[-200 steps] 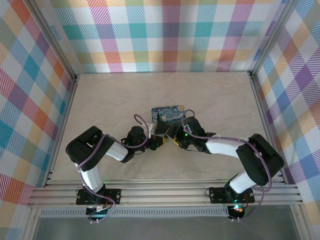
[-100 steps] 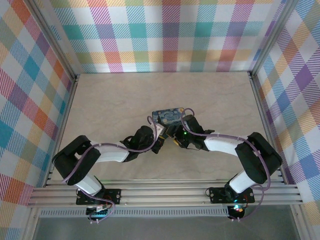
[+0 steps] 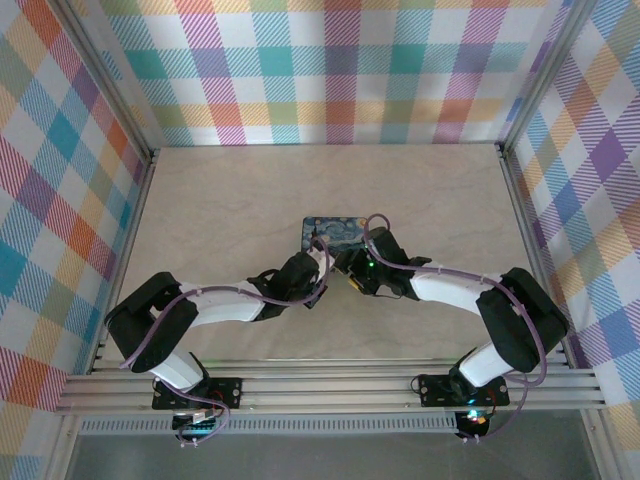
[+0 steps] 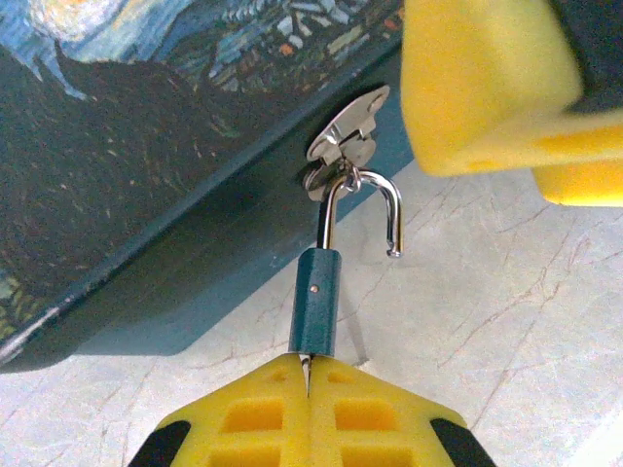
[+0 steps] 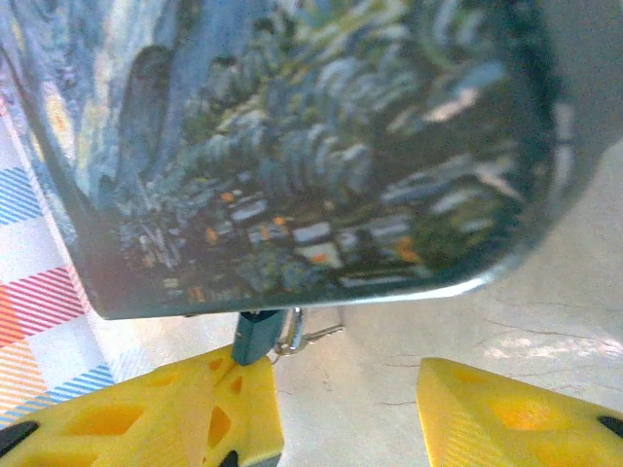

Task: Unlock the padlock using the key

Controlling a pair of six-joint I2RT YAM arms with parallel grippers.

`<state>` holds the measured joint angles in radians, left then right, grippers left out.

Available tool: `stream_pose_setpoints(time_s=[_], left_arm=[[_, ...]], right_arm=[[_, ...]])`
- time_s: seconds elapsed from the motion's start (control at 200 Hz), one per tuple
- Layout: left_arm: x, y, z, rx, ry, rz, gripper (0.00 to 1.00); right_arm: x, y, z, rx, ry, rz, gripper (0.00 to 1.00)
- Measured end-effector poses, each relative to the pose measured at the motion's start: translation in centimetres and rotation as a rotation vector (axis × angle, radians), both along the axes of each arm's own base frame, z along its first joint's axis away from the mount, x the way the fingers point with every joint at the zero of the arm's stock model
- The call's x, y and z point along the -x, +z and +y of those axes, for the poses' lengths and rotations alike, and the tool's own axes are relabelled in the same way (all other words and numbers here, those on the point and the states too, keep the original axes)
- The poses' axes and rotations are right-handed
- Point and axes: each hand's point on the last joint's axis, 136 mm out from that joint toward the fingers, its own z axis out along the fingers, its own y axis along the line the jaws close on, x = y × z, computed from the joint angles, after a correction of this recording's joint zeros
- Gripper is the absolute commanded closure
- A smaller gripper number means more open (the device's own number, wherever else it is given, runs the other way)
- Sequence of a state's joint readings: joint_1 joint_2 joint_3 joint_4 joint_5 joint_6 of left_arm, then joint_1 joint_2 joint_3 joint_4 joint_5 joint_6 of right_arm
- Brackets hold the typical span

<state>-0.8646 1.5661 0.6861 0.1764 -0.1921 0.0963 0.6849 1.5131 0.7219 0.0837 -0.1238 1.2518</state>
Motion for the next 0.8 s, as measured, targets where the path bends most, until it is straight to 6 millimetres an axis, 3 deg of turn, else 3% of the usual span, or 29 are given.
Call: stream_pose_setpoints(time_s=[0.12,0.28,0.365,0.8], left_arm=[[0.4,0.2,-0.6,0.017,-0.002,0.058,1.00],[1.1,1.4,-2.6,0.058,-0.038,0.173,1.00],[1.2,1.9,-3.1,0.065,-0.031,0.218,1.00],[1.5,0.5,-0.4,0.048,0.114,0.329,1.00]], right_arm=[[-0.3,0.2,0.2,-0.038,-0.017,-0.019,0.44],[0.9,-1.1,-0.8,-0.027,-0.039,0.008,0.44],[1.2,-0.9,-1.3,-0.018,-0.046,0.006,0.43],[1.1,3.0,-3.3,0.013,-0.078,-0.112,0.43]])
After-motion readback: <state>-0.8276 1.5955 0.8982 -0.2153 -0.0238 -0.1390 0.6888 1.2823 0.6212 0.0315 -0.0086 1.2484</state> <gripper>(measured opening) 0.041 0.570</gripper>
